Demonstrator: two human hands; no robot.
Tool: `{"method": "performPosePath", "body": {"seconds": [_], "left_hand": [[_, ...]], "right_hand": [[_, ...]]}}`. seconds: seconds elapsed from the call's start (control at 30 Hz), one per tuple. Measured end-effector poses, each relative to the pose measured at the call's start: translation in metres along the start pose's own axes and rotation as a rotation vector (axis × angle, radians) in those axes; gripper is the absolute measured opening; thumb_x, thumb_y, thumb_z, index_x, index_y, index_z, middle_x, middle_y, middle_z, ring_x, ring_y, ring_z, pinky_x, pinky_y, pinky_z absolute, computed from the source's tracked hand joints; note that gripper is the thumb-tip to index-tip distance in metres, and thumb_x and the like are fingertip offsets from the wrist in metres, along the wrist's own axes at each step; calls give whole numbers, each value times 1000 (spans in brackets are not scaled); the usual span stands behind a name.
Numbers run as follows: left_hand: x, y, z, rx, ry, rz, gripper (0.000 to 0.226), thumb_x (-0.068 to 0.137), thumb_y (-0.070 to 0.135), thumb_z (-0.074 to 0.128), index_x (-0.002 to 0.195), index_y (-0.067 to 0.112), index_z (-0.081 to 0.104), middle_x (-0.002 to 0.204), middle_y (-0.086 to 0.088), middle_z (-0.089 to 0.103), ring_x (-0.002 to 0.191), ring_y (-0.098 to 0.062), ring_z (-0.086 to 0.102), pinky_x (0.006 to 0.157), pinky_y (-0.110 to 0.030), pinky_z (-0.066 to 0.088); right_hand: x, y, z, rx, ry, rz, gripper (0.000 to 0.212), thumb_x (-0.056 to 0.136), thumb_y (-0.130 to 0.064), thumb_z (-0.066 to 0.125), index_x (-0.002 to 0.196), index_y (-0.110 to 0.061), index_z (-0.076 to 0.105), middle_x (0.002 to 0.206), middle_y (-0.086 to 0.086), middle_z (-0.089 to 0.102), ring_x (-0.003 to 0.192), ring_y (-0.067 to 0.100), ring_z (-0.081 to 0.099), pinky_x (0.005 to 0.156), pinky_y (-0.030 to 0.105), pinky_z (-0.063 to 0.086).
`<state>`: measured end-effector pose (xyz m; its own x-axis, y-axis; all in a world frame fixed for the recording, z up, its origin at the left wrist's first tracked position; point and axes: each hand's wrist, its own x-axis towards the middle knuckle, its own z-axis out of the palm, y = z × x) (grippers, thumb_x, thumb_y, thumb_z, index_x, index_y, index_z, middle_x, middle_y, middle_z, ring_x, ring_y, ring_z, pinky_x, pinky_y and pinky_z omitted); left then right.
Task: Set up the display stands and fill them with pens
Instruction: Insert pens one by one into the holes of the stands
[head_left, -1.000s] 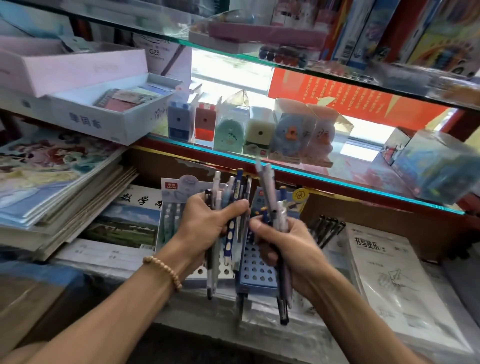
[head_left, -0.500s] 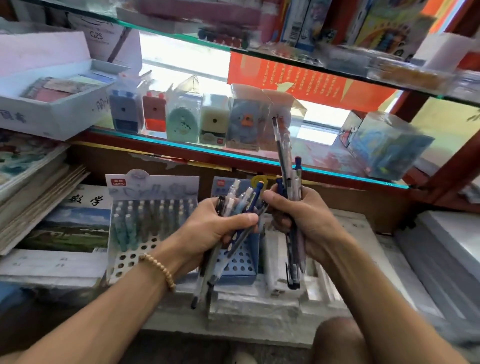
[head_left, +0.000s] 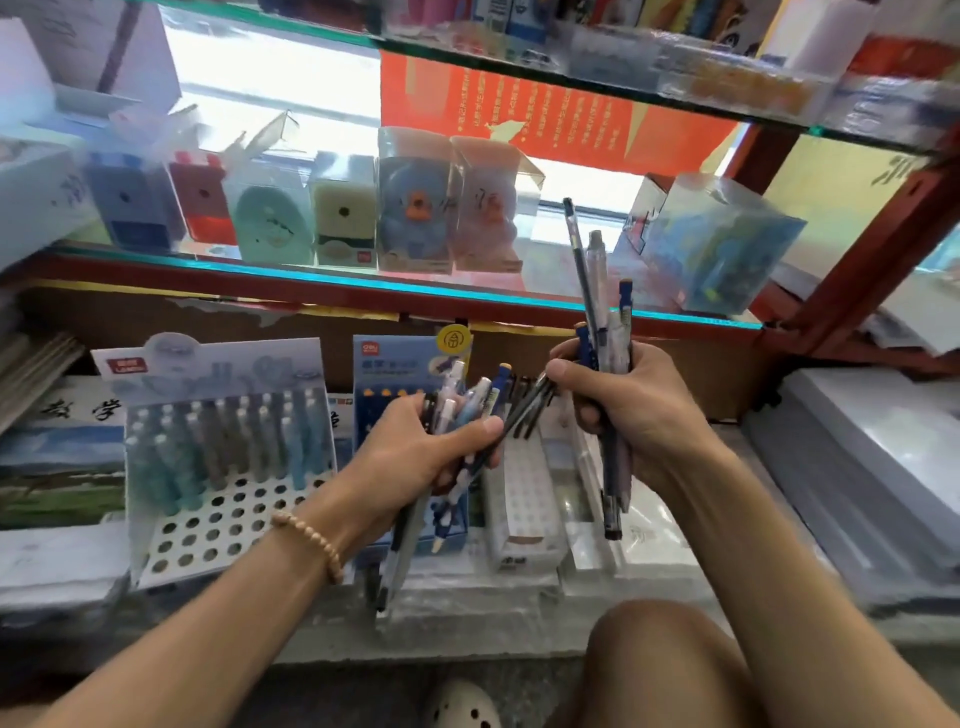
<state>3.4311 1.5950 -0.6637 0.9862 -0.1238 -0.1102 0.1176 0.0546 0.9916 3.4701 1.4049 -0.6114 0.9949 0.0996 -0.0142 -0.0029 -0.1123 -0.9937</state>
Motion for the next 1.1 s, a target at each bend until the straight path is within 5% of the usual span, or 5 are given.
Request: {"method": "performPosePath", "body": {"seconds": [0.17,0.3,0.47,0.63,1.1], "left_hand": [[18,-16,-7,30,178,-62,34,90,30,69,65,7,65,49,2,57,45,-13,42,48,-22,41],[25,-25,-9,-31,208,-91,29,89,30,69,80,2,65,56,-6,60,47,-16,48,50,-25,43],[32,-30,-9,-75,214,-98,25,92,26,66,94,1,62,52,-3,55,39,-11,42,38,-21,37],[35,-35,-1,-31,164,-92,30,92,27,66,97,-2,62,52,-3,54,42,-14,41,40,-23,35],[37,-36,-3,-3,172,-83,36,92,29,66,101,-6,62,55,-3,53,41,-12,41,40,-22,36]], "right_hand": [[16,5,-35,82,382,-110,12,83,-7,78,78,-12,69,59,1,57,42,8,45,44,20,41],[29,31,-34,-196,524,-149,18,81,-11,80,72,-19,66,61,-2,60,46,8,51,50,26,46],[51,50,-17,-469,500,-195,14,83,-20,80,76,-17,68,69,-4,64,59,13,62,61,31,54],[57,60,-11,-589,428,-196,14,87,-19,76,82,-14,64,71,-5,59,59,1,52,47,3,34],[63,69,-11,-683,322,-211,14,84,-21,78,83,-10,69,76,1,65,74,21,63,73,39,57]]}}
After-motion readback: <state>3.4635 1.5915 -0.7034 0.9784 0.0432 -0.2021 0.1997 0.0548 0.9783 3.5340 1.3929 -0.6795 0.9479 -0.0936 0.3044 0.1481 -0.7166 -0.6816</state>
